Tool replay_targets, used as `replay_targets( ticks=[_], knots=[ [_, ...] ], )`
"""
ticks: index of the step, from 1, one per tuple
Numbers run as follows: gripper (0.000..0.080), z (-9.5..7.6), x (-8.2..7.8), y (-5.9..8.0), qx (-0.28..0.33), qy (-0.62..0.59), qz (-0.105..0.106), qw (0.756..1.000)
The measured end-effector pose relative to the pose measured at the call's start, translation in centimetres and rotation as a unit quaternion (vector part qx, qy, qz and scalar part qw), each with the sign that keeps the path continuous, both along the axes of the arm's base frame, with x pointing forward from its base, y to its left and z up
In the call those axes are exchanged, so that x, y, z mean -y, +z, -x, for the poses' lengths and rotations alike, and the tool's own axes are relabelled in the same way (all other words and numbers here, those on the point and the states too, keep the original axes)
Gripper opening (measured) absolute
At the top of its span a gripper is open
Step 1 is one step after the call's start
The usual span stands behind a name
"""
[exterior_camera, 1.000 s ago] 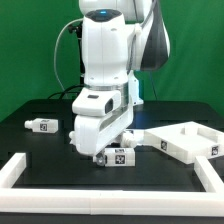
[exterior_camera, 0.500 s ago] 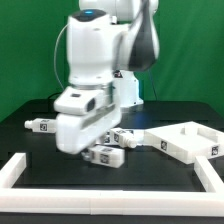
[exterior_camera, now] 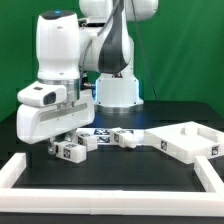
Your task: Assemble one leg
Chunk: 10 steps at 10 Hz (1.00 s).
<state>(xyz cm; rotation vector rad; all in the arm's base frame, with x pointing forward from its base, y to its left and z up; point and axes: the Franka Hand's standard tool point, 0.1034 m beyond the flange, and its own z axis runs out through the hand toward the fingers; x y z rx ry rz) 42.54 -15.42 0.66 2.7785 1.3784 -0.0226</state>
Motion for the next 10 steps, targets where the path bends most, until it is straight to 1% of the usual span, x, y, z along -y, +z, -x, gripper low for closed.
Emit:
replay_targets(
  ticks=[1, 2, 3, 5, 6, 7, 8, 9, 10],
  knots=[
    [0.0284, 0.7, 1.4, 0.0, -0.001, -0.001, 0.003, 1.0],
    [0.0284, 0.8, 2.9, 0.2, 0.0, -0.007, 0.005, 1.0],
    [0.0284, 0.8, 2.9, 0.1, 0.0, -0.013, 0.004, 1.0],
    [0.0548, 0.8, 2.8, 0.1, -0.001, -0.012, 0.004, 1.0],
    [0.0548, 0.8, 2.7, 0.0, -0.001, -0.012, 0.004, 1.0],
    [0.0628, 0.6, 2.5, 0.2, 0.001, -0.013, 0.004, 1.0],
    [0.0643, -0.8, 0.2, 1.9, 0.014, -0.055, 0.004, 0.998],
    [0.0643, -1.4, -2.5, 3.4, 0.026, -0.063, 0.002, 0.998],
    [0.0648, -0.2, -5.6, 3.5, 0.018, -0.072, -0.003, 0.997]
  ],
)
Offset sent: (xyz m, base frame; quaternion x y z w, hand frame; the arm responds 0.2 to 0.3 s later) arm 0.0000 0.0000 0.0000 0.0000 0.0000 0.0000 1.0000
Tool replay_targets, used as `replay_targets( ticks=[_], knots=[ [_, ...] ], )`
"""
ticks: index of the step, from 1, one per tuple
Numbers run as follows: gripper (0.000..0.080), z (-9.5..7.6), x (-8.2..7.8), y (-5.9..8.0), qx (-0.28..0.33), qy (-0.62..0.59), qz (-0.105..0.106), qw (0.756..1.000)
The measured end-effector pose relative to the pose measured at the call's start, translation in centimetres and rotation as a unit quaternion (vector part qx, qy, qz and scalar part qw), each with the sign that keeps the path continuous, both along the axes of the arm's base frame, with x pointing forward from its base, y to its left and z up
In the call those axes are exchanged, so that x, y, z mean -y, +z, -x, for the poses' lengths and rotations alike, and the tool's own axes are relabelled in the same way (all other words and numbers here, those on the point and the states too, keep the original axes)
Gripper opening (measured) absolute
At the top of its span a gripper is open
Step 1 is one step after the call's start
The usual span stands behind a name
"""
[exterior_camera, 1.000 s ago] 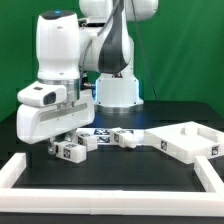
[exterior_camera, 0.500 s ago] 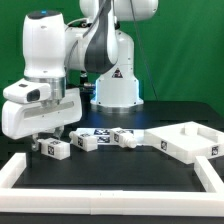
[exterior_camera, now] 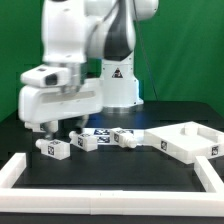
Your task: Assemble one leg
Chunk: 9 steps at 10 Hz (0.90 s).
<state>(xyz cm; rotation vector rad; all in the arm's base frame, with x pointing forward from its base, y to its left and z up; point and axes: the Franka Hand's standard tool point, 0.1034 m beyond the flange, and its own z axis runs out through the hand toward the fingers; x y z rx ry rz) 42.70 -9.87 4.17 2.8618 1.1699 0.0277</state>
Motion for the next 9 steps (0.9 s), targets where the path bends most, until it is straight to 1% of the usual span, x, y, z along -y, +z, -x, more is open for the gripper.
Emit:
replay_targets(
  ticks=[1, 2, 3, 6, 7, 8, 9],
  knots=[
    [0.0648, -0.7, -2.4, 1.1, 0.006, -0.005, -0.002, 1.0],
    [0.0649, -1.2, -3.5, 1.0, 0.023, 0.005, -0.001, 1.0],
    [0.0649, -0.4, -2.0, -0.3, 0.017, -0.011, -0.001, 1.0],
    [0.0649, -0.6, -2.3, -0.2, 0.015, -0.013, -0.003, 1.0],
    [0.0649, -0.6, -2.8, 0.0, 0.017, -0.025, -0.005, 1.0],
    [0.0649, -0.3, -5.3, 0.8, 0.023, -0.044, -0.011, 0.999],
    [0.0649, -0.5, -8.2, 1.6, 0.029, -0.025, -0.016, 0.999]
  ],
)
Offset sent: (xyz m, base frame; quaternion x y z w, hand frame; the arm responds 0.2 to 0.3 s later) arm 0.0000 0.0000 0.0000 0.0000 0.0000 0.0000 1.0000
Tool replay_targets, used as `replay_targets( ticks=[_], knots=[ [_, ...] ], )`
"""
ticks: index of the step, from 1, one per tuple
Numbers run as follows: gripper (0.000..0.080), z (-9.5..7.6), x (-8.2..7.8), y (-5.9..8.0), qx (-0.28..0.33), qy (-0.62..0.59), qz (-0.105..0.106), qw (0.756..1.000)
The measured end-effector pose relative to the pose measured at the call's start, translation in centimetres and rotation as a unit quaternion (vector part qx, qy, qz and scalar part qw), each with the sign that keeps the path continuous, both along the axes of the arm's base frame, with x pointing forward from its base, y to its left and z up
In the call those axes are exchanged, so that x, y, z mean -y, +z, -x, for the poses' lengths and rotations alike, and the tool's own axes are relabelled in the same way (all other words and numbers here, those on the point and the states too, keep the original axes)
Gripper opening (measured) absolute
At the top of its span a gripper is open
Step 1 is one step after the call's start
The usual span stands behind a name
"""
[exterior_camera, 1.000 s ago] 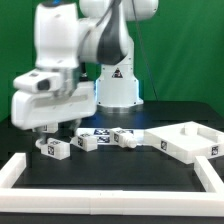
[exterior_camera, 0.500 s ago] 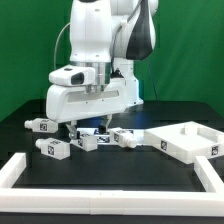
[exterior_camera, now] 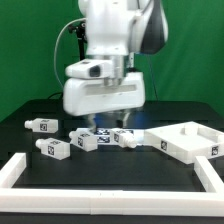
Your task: Assemble one leg
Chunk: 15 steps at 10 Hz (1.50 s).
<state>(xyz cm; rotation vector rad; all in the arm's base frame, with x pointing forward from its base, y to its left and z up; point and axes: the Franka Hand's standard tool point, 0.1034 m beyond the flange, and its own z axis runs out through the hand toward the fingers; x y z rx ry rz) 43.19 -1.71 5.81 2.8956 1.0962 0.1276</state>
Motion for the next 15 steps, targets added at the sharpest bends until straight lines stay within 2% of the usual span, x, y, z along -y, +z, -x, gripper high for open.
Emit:
replay_targets(
  ticks=[2, 4, 7, 8, 9, 10, 13, 15],
  knots=[
    [0.0649, -0.6, -5.3, -0.2, 0.019, -0.004, -0.008, 1.0],
    [0.0649, -1.0, -9.3, -1.6, 0.017, -0.008, -0.013, 1.0],
    [0.0649, -1.0, -9.0, -1.6, 0.016, -0.001, -0.01, 1.0],
    [0.0649, -0.8, -9.2, -1.6, 0.013, -0.007, -0.011, 1.0],
    [0.0649, -0.4, -10.3, -1.6, -0.003, -0.018, -0.012, 1.0],
    [0.0649, -0.5, -10.9, -1.9, -0.009, -0.021, -0.011, 1.0],
    [0.0649, 0.3, -11.7, -4.4, -0.02, -0.029, -0.008, 0.999],
    [0.0649, 0.8, -11.5, -5.1, -0.028, -0.03, -0.005, 0.999]
  ],
)
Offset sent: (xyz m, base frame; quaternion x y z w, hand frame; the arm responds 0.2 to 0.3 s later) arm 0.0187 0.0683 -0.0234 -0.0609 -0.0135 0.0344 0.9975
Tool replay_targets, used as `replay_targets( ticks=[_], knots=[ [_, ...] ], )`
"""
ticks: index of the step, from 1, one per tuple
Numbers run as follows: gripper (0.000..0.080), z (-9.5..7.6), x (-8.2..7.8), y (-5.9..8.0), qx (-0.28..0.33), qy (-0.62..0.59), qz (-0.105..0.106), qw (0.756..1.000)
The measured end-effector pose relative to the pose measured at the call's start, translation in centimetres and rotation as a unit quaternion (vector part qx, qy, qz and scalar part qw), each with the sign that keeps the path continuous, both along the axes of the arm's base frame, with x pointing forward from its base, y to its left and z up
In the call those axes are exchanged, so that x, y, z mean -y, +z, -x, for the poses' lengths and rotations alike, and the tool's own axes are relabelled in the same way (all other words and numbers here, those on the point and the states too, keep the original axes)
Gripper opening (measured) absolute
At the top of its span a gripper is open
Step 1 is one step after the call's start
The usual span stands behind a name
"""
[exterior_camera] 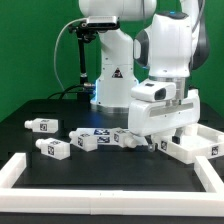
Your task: Assemble one leg
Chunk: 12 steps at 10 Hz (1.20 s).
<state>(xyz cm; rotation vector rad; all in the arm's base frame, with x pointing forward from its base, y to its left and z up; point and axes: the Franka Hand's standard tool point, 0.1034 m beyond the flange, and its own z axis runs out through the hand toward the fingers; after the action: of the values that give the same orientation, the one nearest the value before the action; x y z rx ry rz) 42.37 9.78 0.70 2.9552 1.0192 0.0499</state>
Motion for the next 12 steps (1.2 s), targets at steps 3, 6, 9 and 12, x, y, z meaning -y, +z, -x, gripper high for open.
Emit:
replay_targets(
  ticks=[3, 6, 9, 12],
  knots=[
    [0.0608, 0.0, 0.0, 0.0, 0.0, 0.0, 0.0, 1.0],
    [0.0246, 0.0, 0.0, 0.0, 0.0, 0.0, 0.0, 1.0],
    [0.0045, 0.0, 0.0, 0.0, 0.0, 0.0, 0.0, 1.0],
    [0.0045, 0.6, 0.6, 1.2, -0.019, -0.017, 0.003, 1.0]
  ],
)
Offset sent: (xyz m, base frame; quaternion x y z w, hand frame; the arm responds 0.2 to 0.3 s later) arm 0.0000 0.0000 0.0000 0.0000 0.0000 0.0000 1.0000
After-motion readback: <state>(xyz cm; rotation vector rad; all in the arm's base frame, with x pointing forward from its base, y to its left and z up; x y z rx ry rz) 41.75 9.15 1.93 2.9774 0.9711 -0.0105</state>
